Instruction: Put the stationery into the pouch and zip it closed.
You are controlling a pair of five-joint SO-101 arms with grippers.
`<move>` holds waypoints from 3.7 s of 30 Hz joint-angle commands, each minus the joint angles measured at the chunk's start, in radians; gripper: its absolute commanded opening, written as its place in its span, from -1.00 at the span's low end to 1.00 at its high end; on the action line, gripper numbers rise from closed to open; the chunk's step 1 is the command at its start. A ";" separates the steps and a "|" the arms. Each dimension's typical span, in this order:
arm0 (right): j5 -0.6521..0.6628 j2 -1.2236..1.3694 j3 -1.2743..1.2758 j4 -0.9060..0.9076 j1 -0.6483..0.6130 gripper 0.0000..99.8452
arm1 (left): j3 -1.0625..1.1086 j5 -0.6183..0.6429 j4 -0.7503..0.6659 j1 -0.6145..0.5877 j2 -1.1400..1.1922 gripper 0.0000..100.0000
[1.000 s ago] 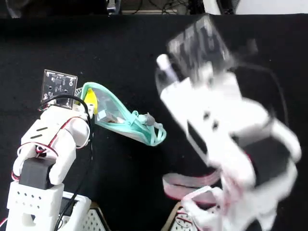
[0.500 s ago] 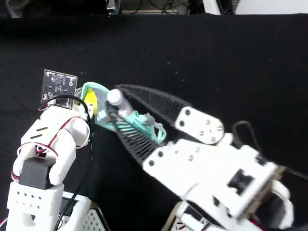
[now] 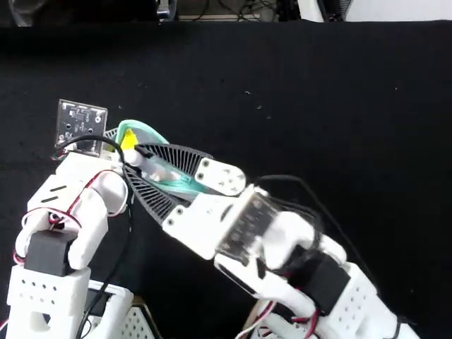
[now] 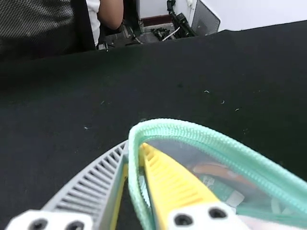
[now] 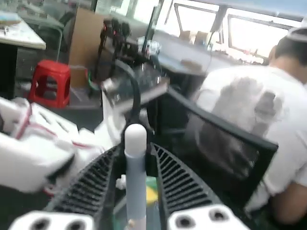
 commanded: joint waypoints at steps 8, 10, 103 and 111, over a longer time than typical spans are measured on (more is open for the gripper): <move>-0.006 0.073 -0.223 0.411 0.083 -0.39 | 0.168 -0.018 0.002 -0.016 0.038 -0.93; -0.005 0.094 -0.315 0.476 0.086 -0.45 | 0.168 -0.018 0.002 -0.016 0.038 -0.93; 0.278 0.041 0.107 0.434 0.180 -0.58 | 0.134 -0.354 0.068 -0.150 0.029 -0.94; 0.267 0.035 0.105 0.420 0.176 -0.58 | 0.134 -0.353 0.068 -0.148 0.029 -0.94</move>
